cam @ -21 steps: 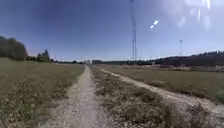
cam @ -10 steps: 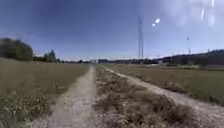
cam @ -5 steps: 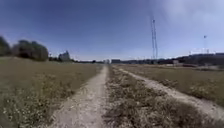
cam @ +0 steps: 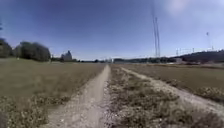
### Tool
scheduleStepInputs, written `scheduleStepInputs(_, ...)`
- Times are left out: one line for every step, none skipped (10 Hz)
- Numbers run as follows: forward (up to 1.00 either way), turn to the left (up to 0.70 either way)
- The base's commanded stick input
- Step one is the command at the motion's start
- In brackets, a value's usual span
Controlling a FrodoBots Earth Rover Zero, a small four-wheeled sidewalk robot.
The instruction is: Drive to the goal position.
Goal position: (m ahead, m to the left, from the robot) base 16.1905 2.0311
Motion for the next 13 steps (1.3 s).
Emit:
scheduleStepInputs(0.68, 0.0)
scheduleStepInputs(0.68, 0.0)
scheduleStepInputs(0.69, 0.0)
scheduleStepInputs(0.69, 0.0)
scheduleStepInputs(0.69, 0.0)
scheduleStepInputs(0.69, 0.0)
scheduleStepInputs(0.7, 0.0)
scheduleStepInputs(0.7, 0.0)
scheduleStepInputs(0.7, 0.0)
scheduleStepInputs(0.7, 0.0)
scheduleStepInputs(0.7, 0.0)
scheduleStepInputs(0.7, 0.0)
scheduleStepInputs(0.7, 0.0)
